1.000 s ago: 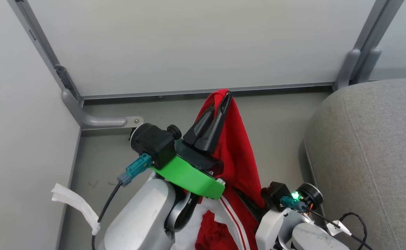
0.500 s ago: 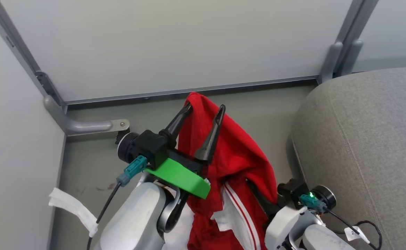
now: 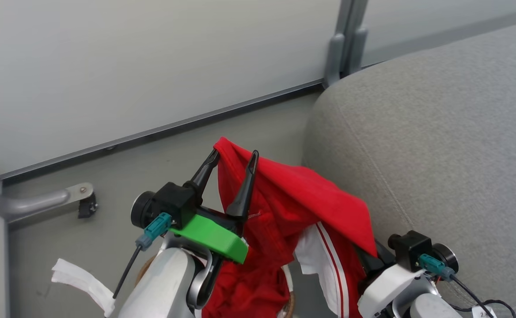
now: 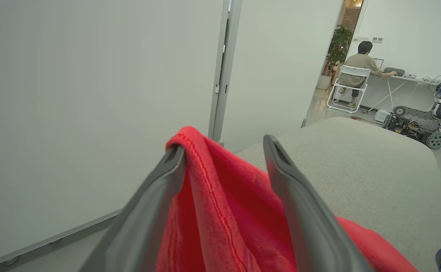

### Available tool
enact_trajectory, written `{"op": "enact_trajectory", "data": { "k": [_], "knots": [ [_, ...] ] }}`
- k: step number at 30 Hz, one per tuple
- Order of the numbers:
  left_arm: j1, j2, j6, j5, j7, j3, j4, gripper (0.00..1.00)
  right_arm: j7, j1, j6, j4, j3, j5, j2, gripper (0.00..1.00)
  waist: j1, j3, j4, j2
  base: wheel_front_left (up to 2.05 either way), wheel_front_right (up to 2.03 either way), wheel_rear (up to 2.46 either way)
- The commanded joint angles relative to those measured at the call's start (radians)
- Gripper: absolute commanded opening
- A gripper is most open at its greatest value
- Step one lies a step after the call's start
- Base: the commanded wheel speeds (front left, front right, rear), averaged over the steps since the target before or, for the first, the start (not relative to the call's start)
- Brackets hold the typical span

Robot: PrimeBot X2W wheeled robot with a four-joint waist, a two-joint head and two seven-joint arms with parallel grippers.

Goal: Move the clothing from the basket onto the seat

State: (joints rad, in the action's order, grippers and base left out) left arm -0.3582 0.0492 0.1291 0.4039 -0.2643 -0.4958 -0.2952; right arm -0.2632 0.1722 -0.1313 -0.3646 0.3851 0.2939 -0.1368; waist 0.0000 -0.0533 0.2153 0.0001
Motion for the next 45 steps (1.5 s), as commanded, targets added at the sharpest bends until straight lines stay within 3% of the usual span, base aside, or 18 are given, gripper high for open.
{"op": "enact_trajectory", "data": {
  "k": [1, 9, 18, 28, 38, 45],
  "knots": [
    [0.015, 0.003, 0.002, -0.011, 0.000, 0.003, -0.003, 1.00, -0.002, -0.014, 0.001, 0.016, -0.013, -0.007, 0.000, 0.00, 0.0000, -0.012, 0.142, -0.0001, 0.00, 0.00, 0.00],
    [0.024, 0.003, 0.002, -0.029, 0.000, 0.033, -0.021, 1.00, -0.002, -0.032, 0.001, 0.108, -0.103, -0.022, 0.022, 0.00, 0.0000, -0.042, 0.284, -0.0001, 0.00, 0.00, 0.00],
    [-0.008, 0.004, 0.002, -0.055, 0.000, 0.010, -0.032, 1.00, -0.002, 0.046, 0.001, 0.199, -0.205, 0.062, 0.050, 0.00, 0.0000, -0.113, 0.318, -0.0001, 0.00, 0.00, 0.00],
    [-0.096, 0.026, 0.002, -0.067, 0.000, -0.080, -0.027, 1.00, -0.002, 0.408, 0.001, 0.209, -0.323, 0.037, -0.107, 0.00, 0.0000, -0.282, 0.215, -0.0001, 0.00, 0.00, 0.00],
    [-0.220, 0.038, 0.002, -0.059, 0.000, -0.152, 0.006, 1.00, -0.002, 0.806, 0.001, -0.019, -0.392, -0.094, -0.276, 0.00, 0.0000, -0.460, 0.093, -0.0001, 0.00, 0.00, 0.00],
    [-0.287, 0.034, 0.002, -0.062, 0.000, -0.184, 0.020, 1.00, -0.002, 0.952, 0.001, -0.209, -0.444, -0.190, -0.325, 0.00, 0.0000, -0.561, 0.018, -0.0001, 0.00, 0.00, 0.00]
  ]
}}
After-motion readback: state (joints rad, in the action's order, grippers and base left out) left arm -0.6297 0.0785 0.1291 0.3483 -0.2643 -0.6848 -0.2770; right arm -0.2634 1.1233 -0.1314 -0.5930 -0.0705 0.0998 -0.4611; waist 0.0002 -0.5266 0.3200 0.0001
